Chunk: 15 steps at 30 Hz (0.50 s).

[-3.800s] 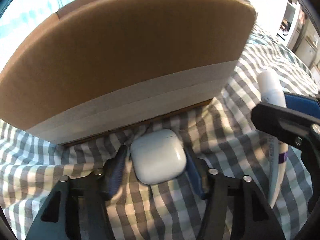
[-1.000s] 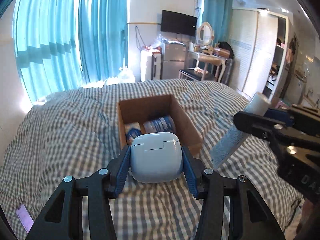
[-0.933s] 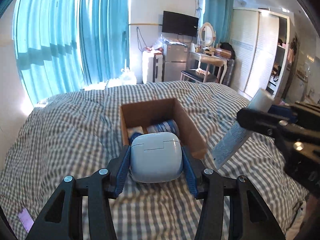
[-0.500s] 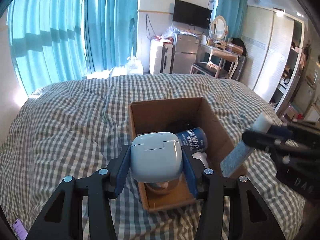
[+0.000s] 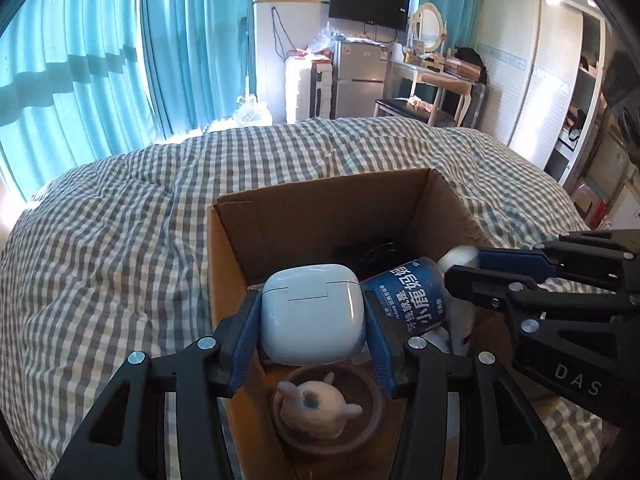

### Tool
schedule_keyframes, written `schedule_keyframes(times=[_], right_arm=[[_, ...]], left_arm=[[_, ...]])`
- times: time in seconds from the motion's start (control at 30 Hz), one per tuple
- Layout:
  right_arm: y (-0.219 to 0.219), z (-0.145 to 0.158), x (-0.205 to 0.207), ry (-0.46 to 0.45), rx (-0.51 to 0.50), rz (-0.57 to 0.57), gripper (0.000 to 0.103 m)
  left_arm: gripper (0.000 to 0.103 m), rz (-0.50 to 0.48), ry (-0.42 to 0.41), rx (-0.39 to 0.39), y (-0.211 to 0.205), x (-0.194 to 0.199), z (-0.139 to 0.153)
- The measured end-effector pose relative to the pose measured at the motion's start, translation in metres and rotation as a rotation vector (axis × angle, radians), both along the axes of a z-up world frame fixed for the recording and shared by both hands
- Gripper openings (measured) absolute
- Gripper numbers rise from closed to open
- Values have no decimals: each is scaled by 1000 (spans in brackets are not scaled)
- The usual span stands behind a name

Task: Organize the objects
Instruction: 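Carry the earbud case and tube over the box and release both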

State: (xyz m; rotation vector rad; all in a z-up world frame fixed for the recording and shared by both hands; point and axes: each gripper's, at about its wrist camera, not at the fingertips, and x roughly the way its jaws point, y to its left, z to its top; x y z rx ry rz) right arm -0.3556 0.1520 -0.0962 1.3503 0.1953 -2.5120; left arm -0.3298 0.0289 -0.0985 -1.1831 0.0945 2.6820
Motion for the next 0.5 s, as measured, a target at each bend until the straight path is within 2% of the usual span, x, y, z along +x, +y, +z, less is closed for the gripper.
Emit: schedule_keyframes(times=[0.1,0.3,0.33,0.37,0.4,0.43,0.5], right_arm=[[-3,-4,-9,0,-11,-7,22],[1,6,-16,79,-78,-64,22],[2,9,-16,88,-85,-72,24],[3,11,-15,93,-82,-81,35],[6,15,-13,105,-79,-102,48],[10,19,-12,113,-84,-113,53],[17,28,-7,127,-103,-129,59]], left_arm=[[51,-2,-10,-1,0,-3,-6],[53,-20,4,7,-2,-1,-7],[56,-27,2,11,-1,1,-7],[61,-33,1,13,1,1,-6],[77,-53,0,11,4,4,-5],[88,-72,10,-1,8,9,-3],[89,-88,54,-17,13,19,6]])
